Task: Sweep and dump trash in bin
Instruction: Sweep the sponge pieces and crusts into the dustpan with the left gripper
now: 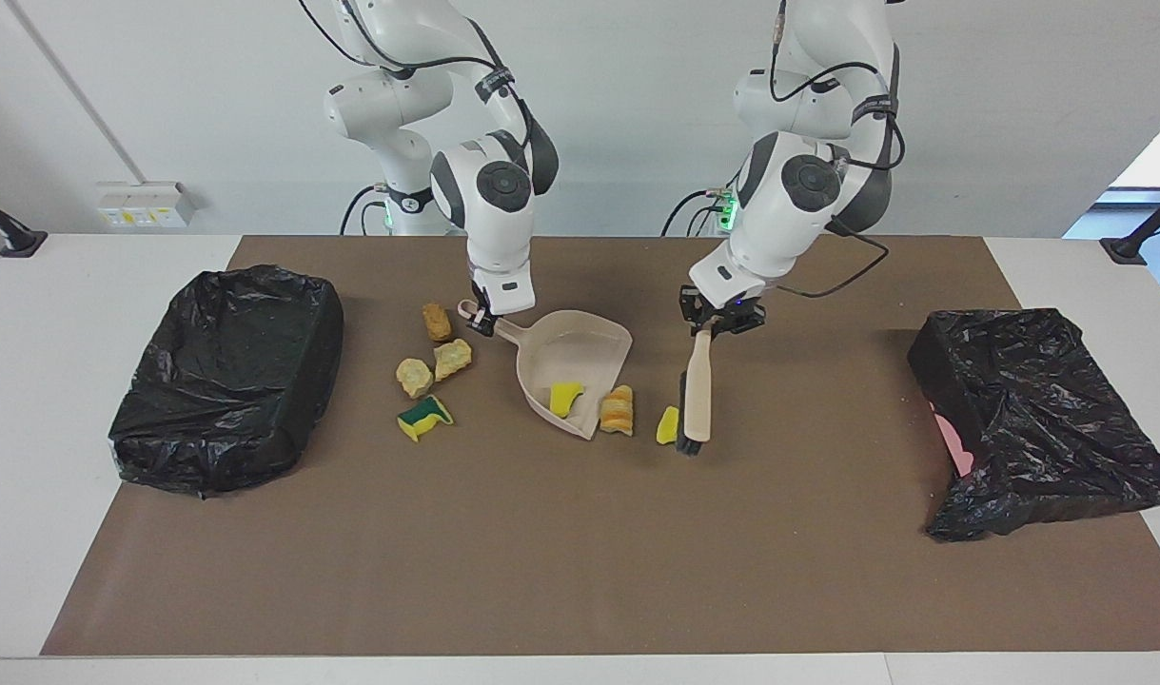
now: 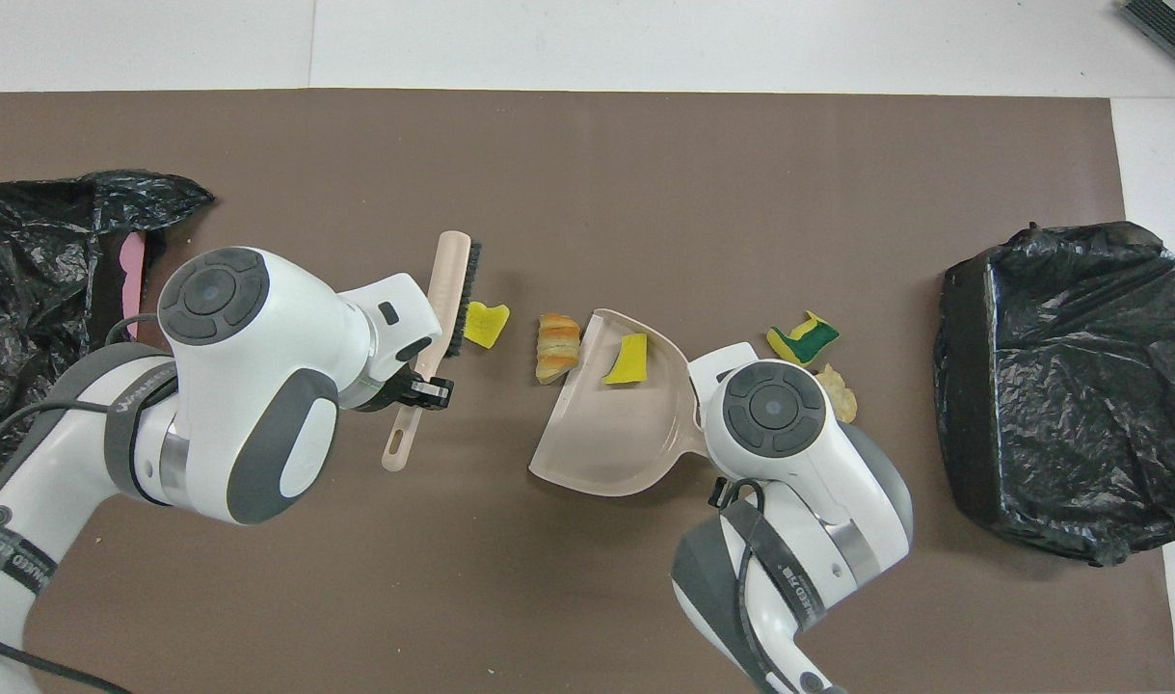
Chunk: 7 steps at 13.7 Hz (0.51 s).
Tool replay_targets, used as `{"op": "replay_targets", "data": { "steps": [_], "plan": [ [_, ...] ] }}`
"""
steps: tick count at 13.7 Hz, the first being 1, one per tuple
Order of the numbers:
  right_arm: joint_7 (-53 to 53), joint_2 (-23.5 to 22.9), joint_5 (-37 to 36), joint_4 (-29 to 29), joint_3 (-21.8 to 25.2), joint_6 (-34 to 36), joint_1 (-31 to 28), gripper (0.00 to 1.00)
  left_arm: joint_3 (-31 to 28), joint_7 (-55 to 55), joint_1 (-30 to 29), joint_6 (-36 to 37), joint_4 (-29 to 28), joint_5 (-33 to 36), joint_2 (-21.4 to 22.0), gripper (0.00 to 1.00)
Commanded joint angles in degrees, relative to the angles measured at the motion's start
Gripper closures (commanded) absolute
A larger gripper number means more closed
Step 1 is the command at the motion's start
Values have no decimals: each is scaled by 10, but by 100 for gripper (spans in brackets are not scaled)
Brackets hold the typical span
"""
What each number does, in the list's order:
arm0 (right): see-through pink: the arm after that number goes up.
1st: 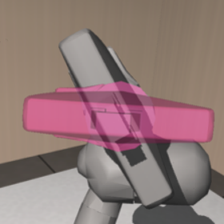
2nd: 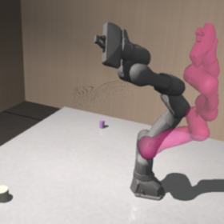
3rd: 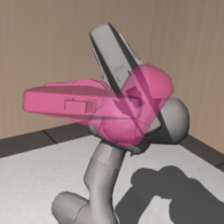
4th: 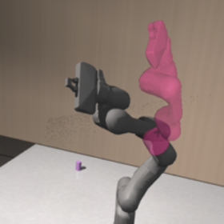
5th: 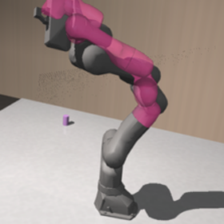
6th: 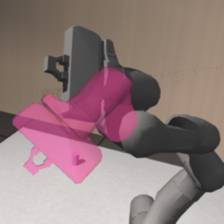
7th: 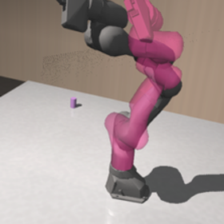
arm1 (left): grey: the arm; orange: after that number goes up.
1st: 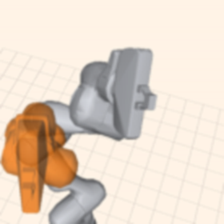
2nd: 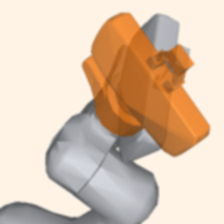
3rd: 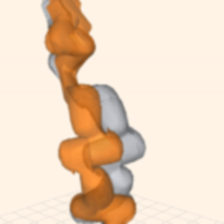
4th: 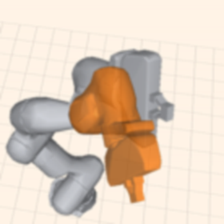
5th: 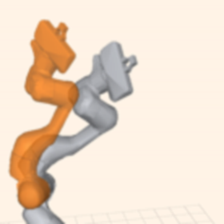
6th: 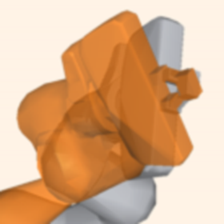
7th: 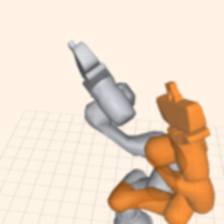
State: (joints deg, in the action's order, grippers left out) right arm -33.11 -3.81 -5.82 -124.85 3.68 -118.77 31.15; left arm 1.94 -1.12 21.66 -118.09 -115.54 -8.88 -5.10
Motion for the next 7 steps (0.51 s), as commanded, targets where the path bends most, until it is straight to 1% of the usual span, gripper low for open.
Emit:
{"op": "replay_targets", "data": {
  "steps": [1, 2, 4, 6, 7],
  "plan": [
    [21, 5, -9, -12, -3, -17, -3, 100, 8, 31, -28, -20, 10, 79, -32, 100],
    [21, 5, -9, -12, -3, -17, -3, 100, 7, 48, -33, -20, 9, 95, -39, 100],
    [22, 5, -9, -12, -3, -17, -3, 100, 7, 85, -39, -15, -1, 100, -46, 100],
    [22, 6, -9, -14, -3, -17, -3, 100, 8, 86, -29, -7, -12, 100, -44, 100],
    [22, 6, -9, -15, -3, -17, -3, 100, 9, 85, -16, -7, -27, 100, -36, 100]
  ]
}}
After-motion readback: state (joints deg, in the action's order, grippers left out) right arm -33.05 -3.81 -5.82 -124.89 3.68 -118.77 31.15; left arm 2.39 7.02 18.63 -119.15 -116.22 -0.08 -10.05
